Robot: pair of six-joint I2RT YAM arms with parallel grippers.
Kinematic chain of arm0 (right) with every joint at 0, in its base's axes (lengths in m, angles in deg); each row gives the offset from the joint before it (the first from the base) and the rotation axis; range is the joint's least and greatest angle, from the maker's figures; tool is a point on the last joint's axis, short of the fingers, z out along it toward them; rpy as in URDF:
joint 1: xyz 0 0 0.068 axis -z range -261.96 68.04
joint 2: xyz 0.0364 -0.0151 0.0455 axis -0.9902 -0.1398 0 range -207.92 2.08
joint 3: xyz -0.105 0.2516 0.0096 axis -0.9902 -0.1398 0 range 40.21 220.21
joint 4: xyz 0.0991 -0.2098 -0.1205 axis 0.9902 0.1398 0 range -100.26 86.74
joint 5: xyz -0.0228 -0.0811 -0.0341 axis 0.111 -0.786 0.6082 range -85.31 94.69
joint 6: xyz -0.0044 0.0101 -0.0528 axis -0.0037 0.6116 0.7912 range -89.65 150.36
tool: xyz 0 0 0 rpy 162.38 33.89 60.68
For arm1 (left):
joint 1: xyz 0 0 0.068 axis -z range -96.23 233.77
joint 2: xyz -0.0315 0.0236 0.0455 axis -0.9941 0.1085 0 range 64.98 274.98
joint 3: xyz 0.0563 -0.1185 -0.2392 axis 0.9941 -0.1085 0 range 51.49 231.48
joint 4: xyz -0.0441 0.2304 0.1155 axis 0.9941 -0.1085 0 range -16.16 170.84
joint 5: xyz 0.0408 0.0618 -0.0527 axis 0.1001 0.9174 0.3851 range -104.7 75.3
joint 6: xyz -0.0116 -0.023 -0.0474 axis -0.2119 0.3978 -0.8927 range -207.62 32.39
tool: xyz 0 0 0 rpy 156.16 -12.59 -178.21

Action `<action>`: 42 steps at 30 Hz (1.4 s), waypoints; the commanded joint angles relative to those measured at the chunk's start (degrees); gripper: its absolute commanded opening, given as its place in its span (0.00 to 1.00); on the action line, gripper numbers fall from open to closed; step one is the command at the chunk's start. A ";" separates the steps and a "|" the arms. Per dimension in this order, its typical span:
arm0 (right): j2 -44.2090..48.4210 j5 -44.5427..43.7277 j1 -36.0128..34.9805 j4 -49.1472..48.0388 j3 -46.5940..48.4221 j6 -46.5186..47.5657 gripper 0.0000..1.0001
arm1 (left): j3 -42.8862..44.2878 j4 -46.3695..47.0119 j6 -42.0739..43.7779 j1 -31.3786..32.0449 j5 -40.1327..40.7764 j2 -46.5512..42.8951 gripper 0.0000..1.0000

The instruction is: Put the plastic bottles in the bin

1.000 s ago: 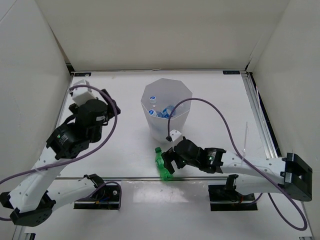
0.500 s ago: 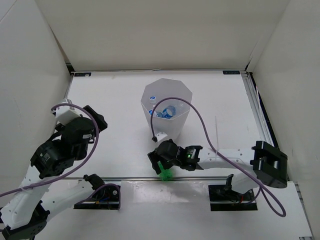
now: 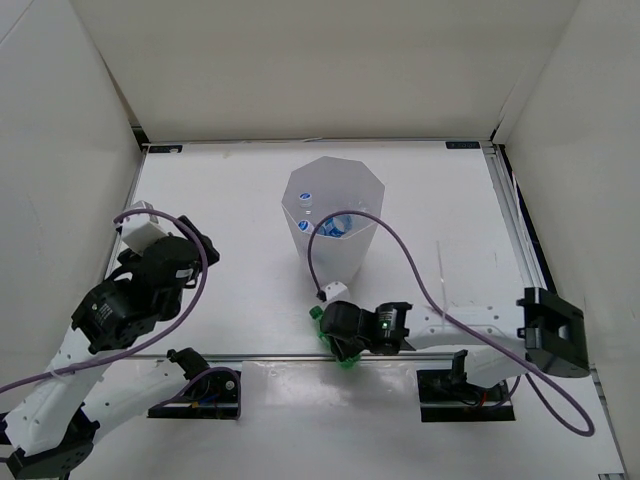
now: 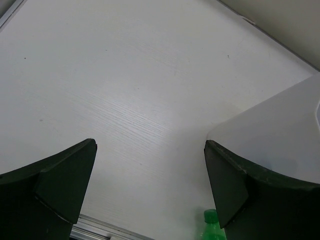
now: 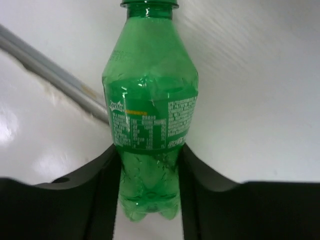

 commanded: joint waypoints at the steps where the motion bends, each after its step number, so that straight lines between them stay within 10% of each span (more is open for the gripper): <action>1: 6.21 -5.83 -3.13 10.25 0.48 -4.71 0.33 | -1.09 0.19 0.44 -0.16 0.16 -0.05 1.00; 10: 17.65 -23.06 -6.73 24.17 23.76 1.22 0.28 | -4.16 3.62 2.19 -0.16 1.21 1.27 1.00; 17: 11.86 -28.90 7.81 13.80 38.88 20.42 0.28 | -7.16 6.35 1.05 -0.16 -1.51 3.55 1.00; 21: 6.41 -16.18 17.60 11.00 46.79 29.02 0.45 | -7.68 6.96 2.28 -0.16 -1.51 4.78 1.00; 25: -5.61 -14.88 24.71 21.49 63.19 27.03 1.00 | -7.07 7.58 4.12 -0.16 -1.52 6.54 1.00; 30: -13.90 -4.14 33.59 45.32 83.80 12.99 1.00 | -4.08 5.38 3.42 -0.16 1.83 7.77 1.00; 37: -2.49 26.81 60.20 47.82 60.55 7.32 1.00 | -4.08 2.40 3.26 -0.16 2.53 5.84 1.00; 42: 6.74 30.70 67.87 42.55 47.88 8.03 1.00 | -6.36 -5.67 -4.72 -0.68 12.52 6.97 1.00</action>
